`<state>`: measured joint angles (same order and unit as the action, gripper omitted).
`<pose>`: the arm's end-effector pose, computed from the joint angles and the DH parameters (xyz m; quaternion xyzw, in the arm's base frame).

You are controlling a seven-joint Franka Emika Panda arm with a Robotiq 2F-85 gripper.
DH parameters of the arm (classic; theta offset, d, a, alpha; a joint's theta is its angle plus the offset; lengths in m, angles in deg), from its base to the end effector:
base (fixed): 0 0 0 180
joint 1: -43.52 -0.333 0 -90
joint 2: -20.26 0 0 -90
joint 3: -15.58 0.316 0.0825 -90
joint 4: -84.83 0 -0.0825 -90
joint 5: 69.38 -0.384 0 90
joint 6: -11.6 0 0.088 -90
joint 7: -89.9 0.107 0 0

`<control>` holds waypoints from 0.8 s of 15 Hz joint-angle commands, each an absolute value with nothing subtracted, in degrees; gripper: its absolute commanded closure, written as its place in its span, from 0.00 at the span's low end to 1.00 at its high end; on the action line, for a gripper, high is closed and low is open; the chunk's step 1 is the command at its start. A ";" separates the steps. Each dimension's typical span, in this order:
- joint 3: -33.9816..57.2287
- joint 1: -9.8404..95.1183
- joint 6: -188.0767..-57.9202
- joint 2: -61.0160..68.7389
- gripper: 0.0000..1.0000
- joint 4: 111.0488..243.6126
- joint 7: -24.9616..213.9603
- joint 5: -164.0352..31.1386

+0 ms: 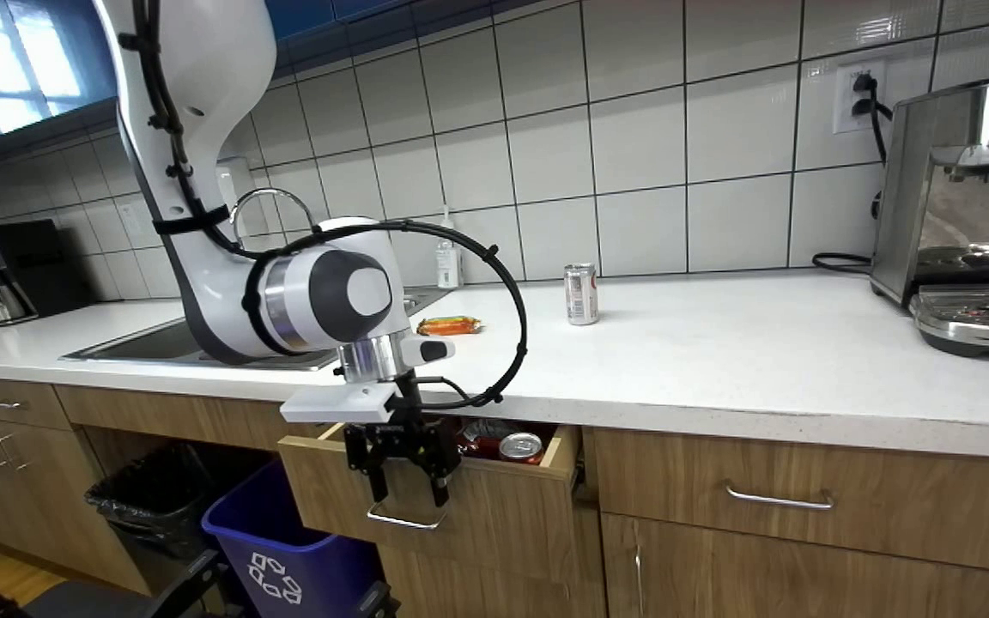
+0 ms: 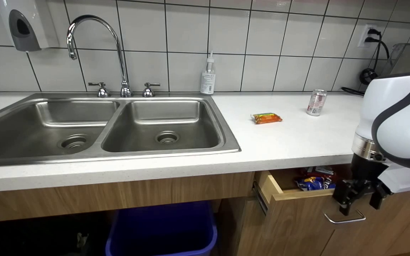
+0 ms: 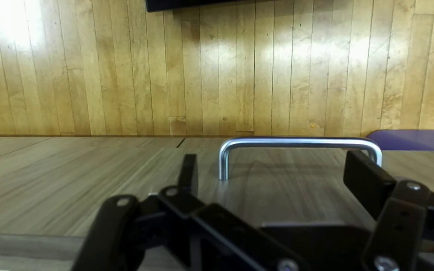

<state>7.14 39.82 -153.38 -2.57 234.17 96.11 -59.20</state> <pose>0.4054 -0.0317 0.1071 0.9969 -0.0043 -0.0621 0.0472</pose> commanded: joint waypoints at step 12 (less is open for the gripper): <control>6.90 39.44 -153.17 -5.88 0.00 226.74 96.64 -60.48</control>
